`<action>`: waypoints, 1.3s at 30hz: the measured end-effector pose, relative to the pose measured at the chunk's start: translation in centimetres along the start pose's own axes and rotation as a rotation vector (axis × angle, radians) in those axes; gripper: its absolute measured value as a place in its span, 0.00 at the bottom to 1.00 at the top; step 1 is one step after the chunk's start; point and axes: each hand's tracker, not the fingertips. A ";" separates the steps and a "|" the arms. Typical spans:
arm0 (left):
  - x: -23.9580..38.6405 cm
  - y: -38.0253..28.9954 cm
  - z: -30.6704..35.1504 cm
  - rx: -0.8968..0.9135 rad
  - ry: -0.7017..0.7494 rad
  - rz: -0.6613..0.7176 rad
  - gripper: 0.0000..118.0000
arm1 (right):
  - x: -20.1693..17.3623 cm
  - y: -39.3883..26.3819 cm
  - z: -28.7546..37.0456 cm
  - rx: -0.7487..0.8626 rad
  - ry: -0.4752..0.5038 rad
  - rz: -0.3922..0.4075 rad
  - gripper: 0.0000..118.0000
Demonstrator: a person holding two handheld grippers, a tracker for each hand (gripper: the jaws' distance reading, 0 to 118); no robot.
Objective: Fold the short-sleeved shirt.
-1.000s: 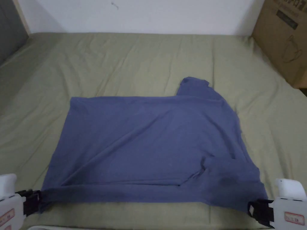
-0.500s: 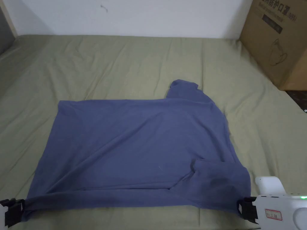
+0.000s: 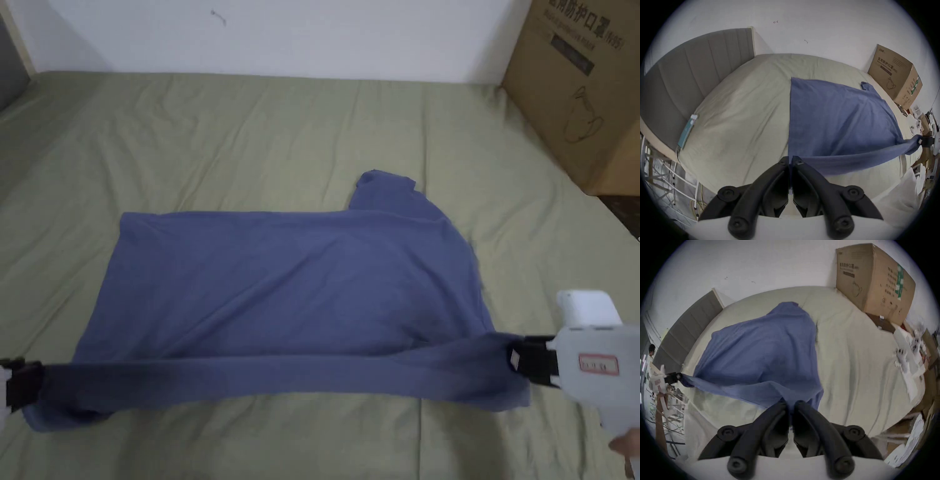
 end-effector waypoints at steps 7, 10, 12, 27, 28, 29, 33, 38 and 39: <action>1.3 3.9 -7.3 -0.068 0.024 -0.034 0.09 | 0.3 4.9 -7.7 -0.080 -0.020 -0.006 0.02; 1.1 3.3 -8.5 -0.116 0.067 0.000 0.75 | -0.6 4.9 -8.7 -0.087 -0.092 0.011 0.55; 0.8 2.6 -7.6 -0.089 0.051 0.036 0.84 | -0.6 4.7 -8.4 -0.085 -0.077 0.006 0.61; -1.0 -5.1 -2.0 -0.053 0.000 0.131 0.40 | -3.5 -3.5 -2.6 -0.040 0.047 -0.018 0.00; -1.3 -4.9 -2.5 -0.070 0.010 0.135 0.69 | -3.4 -3.9 -2.5 -0.047 0.057 -0.042 0.00; -1.6 -4.9 -3.1 -0.091 0.001 0.143 0.75 | -3.2 -4.1 -2.8 -0.056 0.073 -0.067 0.00; -1.8 -4.6 -5.1 -0.100 -0.024 0.162 0.64 | -2.8 -5.1 -2.6 -0.064 0.055 -0.094 0.00; -1.8 -4.9 -6.3 -0.137 0.011 0.148 0.16 | -2.2 -6.1 -2.2 -0.079 0.046 -0.130 0.00; -1.3 -4.7 -5.5 -0.140 -0.004 0.176 0.10 | -2.2 -6.1 -2.1 -0.083 0.042 -0.127 0.00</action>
